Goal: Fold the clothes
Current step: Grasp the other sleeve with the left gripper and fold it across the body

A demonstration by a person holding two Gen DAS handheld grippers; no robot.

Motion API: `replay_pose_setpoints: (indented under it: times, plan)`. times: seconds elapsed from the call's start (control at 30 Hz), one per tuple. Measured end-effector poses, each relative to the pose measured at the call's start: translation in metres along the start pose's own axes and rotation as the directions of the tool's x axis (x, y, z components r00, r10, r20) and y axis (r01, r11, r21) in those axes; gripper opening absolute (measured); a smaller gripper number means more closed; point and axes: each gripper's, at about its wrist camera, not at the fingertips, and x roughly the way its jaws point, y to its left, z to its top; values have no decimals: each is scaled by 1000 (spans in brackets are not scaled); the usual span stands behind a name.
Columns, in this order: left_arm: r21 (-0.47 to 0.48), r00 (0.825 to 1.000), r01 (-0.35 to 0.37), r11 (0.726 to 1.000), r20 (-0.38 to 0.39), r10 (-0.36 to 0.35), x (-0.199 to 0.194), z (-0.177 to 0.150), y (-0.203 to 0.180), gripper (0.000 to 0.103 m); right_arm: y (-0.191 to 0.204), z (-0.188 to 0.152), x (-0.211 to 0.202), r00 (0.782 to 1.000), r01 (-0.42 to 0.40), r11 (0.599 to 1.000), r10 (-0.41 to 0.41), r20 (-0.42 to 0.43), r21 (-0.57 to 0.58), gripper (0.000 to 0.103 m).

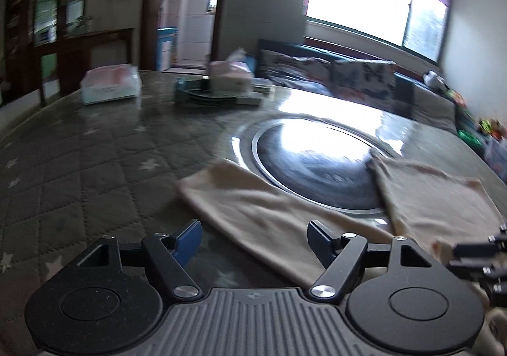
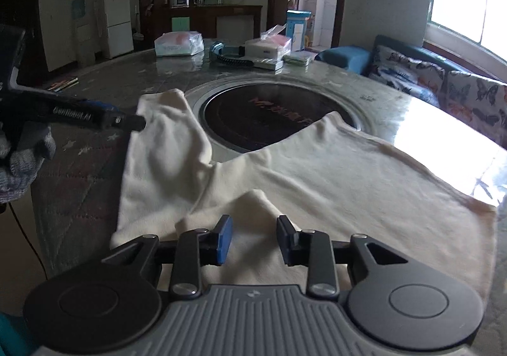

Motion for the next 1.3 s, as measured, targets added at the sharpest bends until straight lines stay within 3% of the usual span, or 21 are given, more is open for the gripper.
replay_pose_setpoints:
  times: [0.13,0.3,0.43,0.47,0.53,0.67,0.8,0.93,1.1,1.17,1.23,1.3]
  plan:
    - [-64,999,-32,997,-13,31,14,9,14,72,3,2,-3,1000,14,1000,-14,14,-15,32]
    - [-130,999,-44,990,-38,39,30,16,24,52,5,0,-21,998,38,998,-36,43,-48,33]
    - [-187,998,-58,981,-39,51,38,20,30,43,4,-4,-37,997,54,997,-51,64,-48,33]
    - [-199,998,-63,978,-42,56,40,21,32,25,3,-5,-41,996,57,997,-54,67,-45,33]
    - [-225,997,-71,972,-48,62,44,22,35,8,1,-8,-46,996,65,997,-62,69,-36,33]
    - [-260,1000,-6,966,-14,2,33,25,33,4,-6,-18,-59,993,88,996,-88,76,8,33]
    - [-181,991,126,975,57,-117,3,33,-1,4,-17,-29,-73,989,118,991,-123,83,61,33]
    - [-74,953,295,953,93,-288,-27,39,-48,4,-32,-40,-88,982,151,979,-165,95,134,33]
    - [65,863,499,864,58,-502,-52,33,-110,4,-47,-53,-104,971,179,959,-207,116,220,33]
    - [118,828,553,824,33,-560,-57,25,-131,5,-53,-60,-110,969,181,950,-216,117,254,33]
    - [165,804,591,790,-33,-594,-55,14,-151,6,-58,-65,-115,968,185,942,-224,114,279,33]
    - [202,793,607,769,-95,-601,-52,2,-164,7,-62,-68,-119,967,187,935,-230,113,302,33]
